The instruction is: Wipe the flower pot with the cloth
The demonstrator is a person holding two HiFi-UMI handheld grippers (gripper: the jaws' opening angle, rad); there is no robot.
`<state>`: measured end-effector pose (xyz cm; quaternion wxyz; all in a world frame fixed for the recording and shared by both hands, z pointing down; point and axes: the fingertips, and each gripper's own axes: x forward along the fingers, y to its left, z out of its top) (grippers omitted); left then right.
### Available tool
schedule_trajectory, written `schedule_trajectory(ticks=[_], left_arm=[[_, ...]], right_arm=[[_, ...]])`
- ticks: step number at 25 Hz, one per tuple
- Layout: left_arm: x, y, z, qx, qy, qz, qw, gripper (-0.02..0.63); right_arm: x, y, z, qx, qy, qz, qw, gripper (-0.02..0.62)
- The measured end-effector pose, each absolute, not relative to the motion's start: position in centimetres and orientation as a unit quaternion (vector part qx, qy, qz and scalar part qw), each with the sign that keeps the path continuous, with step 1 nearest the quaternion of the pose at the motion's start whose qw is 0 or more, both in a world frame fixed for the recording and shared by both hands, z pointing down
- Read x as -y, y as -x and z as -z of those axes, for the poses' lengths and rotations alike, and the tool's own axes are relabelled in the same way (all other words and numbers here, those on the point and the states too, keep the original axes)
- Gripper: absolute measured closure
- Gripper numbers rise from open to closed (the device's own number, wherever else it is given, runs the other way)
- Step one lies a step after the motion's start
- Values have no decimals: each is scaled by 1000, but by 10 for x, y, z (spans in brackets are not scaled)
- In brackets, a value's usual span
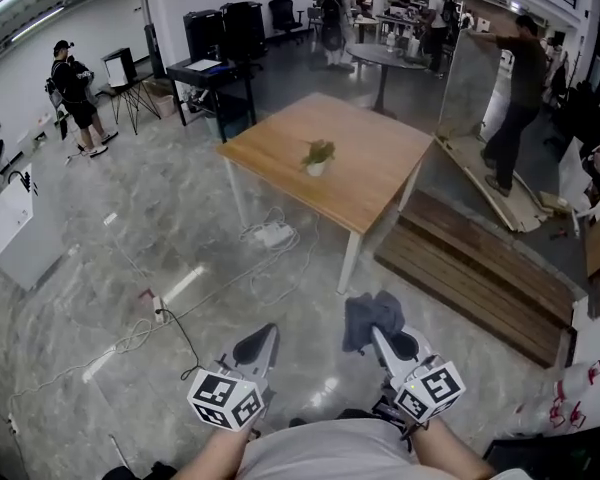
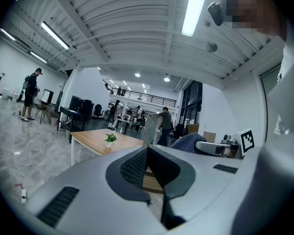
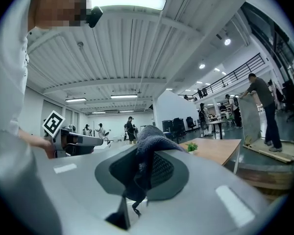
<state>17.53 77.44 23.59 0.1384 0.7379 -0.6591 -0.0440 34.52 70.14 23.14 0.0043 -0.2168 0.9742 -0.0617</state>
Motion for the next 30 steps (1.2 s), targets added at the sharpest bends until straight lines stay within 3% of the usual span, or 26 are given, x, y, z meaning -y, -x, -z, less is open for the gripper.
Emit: schedule_trajectory(ticks=[10, 30], left_arm=[[-694, -100, -256, 663, -733, 36, 145, 600], [-371, 15, -264, 702, -692, 22, 166, 600]], right_arm=[[-614, -275, -254, -971, 229, 71, -5, 563], [-254, -165, -244, -979, 194, 53, -8, 563]])
